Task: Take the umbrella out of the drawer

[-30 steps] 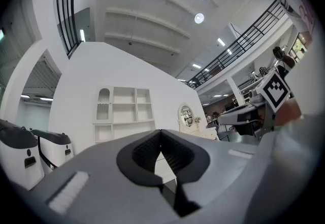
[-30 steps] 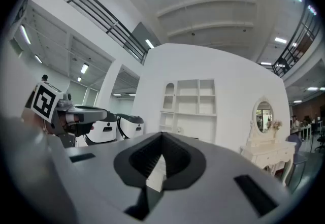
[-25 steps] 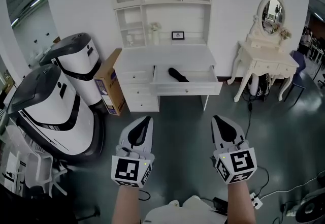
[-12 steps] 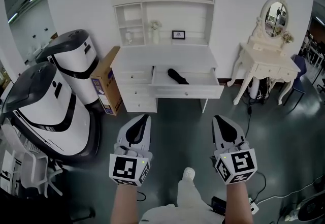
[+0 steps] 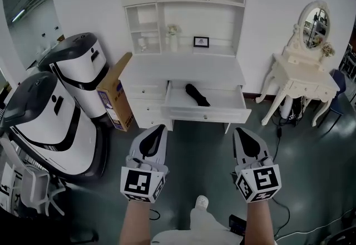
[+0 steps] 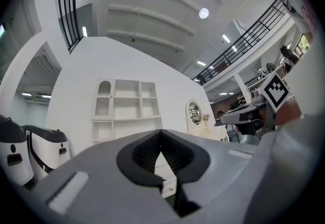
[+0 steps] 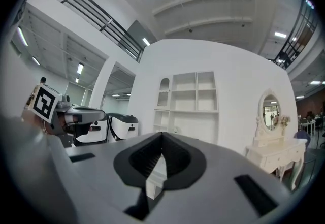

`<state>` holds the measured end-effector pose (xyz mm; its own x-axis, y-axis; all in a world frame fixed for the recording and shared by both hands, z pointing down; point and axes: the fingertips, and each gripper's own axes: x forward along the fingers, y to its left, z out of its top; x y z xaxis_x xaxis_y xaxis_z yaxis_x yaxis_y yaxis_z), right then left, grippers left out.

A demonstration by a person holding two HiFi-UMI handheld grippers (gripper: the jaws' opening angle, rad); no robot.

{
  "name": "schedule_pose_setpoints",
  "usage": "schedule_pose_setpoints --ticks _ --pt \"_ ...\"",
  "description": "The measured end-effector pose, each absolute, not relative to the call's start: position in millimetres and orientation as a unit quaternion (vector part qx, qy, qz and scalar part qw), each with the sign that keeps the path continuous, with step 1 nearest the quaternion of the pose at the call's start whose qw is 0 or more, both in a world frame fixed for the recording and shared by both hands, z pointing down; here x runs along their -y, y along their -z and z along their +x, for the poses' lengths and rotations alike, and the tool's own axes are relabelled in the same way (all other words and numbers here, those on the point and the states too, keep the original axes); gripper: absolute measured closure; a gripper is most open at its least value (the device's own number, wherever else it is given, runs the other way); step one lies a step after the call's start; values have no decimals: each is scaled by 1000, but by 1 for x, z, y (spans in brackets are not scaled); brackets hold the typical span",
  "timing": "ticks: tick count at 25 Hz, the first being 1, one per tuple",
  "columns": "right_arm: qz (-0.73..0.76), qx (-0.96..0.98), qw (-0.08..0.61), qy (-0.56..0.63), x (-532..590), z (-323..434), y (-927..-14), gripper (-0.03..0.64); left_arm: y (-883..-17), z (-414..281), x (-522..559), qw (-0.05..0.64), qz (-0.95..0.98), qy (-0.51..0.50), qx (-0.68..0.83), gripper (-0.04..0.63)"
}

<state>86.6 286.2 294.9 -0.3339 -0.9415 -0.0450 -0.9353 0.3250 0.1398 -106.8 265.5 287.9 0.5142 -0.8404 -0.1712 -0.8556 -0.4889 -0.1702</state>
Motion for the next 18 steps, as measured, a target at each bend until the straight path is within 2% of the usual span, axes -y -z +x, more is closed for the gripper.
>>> schedule_pose_setpoints --ticks 10,18 --pt "551 831 21 77 -166 129 -285 611 -274 -58 -150 120 -851 -37 -510 586" --pt "543 836 29 71 -110 151 -292 611 -281 -34 -100 112 -848 -35 -517 586"
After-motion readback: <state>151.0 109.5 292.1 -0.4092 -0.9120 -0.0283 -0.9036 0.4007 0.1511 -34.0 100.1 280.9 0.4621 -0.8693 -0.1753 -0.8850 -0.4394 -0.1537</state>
